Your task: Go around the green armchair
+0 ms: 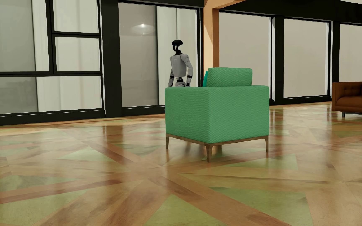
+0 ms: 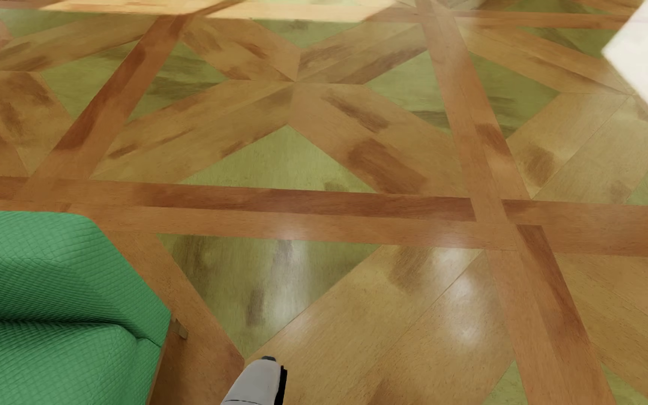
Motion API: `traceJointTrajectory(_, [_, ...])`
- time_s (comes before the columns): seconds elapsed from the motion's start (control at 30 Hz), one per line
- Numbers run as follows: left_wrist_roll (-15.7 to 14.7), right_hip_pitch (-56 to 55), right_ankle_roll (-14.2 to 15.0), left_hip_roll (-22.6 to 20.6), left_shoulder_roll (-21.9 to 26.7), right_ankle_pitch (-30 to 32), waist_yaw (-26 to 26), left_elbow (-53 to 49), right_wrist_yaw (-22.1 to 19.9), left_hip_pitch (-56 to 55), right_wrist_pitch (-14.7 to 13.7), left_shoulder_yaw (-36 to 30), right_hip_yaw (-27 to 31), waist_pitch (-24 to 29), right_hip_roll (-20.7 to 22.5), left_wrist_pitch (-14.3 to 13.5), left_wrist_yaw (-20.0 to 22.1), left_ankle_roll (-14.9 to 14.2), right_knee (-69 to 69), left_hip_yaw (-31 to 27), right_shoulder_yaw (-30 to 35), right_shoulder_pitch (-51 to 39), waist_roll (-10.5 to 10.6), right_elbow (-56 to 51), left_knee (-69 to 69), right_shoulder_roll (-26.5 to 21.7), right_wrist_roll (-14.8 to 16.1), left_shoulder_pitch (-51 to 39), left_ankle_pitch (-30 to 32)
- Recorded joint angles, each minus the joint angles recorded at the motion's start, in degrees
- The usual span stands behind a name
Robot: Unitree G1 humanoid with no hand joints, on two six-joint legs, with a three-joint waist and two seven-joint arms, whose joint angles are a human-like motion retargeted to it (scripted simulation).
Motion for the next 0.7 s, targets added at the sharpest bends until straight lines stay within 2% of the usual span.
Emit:
traceJointTrajectory(0.13, [0.0,4.2,0.0,0.1,0.1,0.3,2.8,3.6,0.0,3.4,0.0,-3.2,0.0,0.1,-0.7,0.0,0.0,0.0,-0.6,0.0,0.9,-2.1,0.7,-0.5,-23.1,0.6,0.0,1.4,8.3])
traceJointTrajectory(0.27, [0.0,6.6,0.0,1.8,0.1,1.8,4.7,4.7,0.0,13.1,0.0,-3.5,0.0,-2.5,-1.2,0.0,0.0,0.0,-0.1,0.0,2.1,-2.1,1.7,-3.6,-42.9,2.4,0.0,3.8,6.6])
traceJointTrajectory(0.33, [0.0,8.3,0.0,1.4,-0.1,4.6,3.0,6.6,0.0,15.2,0.0,-4.6,0.0,-4.0,-2.5,0.0,0.0,0.0,0.5,0.0,1.2,-0.9,1.5,-4.6,-42.9,3.9,0.0,4.5,10.8])
traceJointTrajectory(0.37, [0.0,8.7,0.0,0.0,-0.2,7.9,1.1,7.9,0.0,14.6,0.0,-5.3,0.0,-4.1,-3.3,0.0,0.0,0.0,2.1,0.0,0.4,-0.1,0.7,-4.3,-40.6,4.9,0.0,4.2,12.0])
traceJointTrajectory(0.43, [0.0,5.7,0.0,-2.6,0.1,16.1,-0.9,9.2,0.0,15.8,0.0,-6.9,0.0,-3.8,-5.2,0.0,0.0,0.0,10.2,0.0,0.2,1.5,-1.0,-2.5,-36.9,6.5,0.0,1.9,9.5])
traceJointTrajectory(0.47, [0.0,0.5,0.0,-4.7,0.7,17.7,0.3,6.5,0.0,16.8,0.0,-0.2,0.0,-4.4,-6.7,0.0,0.0,0.0,17.9,0.0,-1.5,2.7,-2.6,-2.4,-36.9,7.4,0.0,1.5,6.8])
traceJointTrajectory(0.53, [0.0,-8.2,0.0,-6.6,1.6,15.8,2.2,-2.5,0.0,22.5,0.0,2.3,0.0,-3.4,-7.7,0.0,0.0,0.0,34.2,0.0,1.5,2.2,-2.9,-4.3,-38.0,5.2,0.0,0.0,2.3])
traceJointTrajectory(0.6, [0.0,-14.0,0.0,-8.2,1.9,16.8,-0.9,-11.4,0.0,28.4,0.0,4.4,0.0,-2.9,-9.0,0.0,0.0,0.0,42.3,0.0,1.2,0.7,-1.4,-5.1,-39.3,2.9,0.0,-0.9,0.8])
traceJointTrajectory(0.7, [0.0,-22.4,0.0,-9.4,1.4,28.1,-5.4,-19.0,0.0,33.9,0.0,6.5,0.0,-2.6,-9.1,0.0,0.0,0.0,37.6,0.0,-7.1,-0.5,1.3,-3.8,-39.3,0.9,0.0,-3.6,-0.8])
